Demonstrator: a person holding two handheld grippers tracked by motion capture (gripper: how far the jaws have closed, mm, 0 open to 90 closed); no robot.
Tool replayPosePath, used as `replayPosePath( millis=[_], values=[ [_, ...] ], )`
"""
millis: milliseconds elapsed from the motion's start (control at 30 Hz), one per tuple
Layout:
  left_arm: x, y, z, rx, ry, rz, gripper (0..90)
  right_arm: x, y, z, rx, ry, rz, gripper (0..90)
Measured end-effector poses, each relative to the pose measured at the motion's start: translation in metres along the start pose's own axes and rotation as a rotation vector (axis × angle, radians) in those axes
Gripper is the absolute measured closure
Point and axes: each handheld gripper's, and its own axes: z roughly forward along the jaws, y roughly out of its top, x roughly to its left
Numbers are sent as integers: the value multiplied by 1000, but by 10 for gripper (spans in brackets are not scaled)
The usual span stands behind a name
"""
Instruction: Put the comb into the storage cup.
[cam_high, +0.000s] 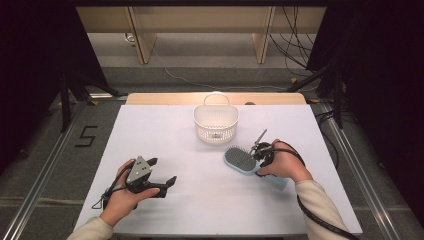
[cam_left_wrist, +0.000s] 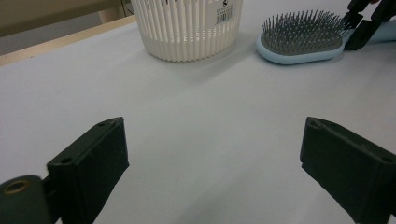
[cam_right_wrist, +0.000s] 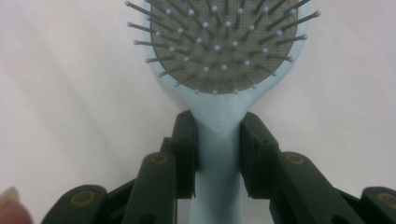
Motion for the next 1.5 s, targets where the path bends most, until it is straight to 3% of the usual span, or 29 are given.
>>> replayPosePath(
  millis=[700, 1100, 1500],
  values=[
    [0, 0, 0, 0, 1, -2, 71, -3, -9, -1, -63, 25, -42, 708],
    [1, 0, 0, -1, 2, -2, 72, -3, -14, -3, -93, 36, -42, 709],
    [1, 0, 0, -3, 3, -1, 72, -1, -26, -14, -201, 43, -31, 709]
  ],
)
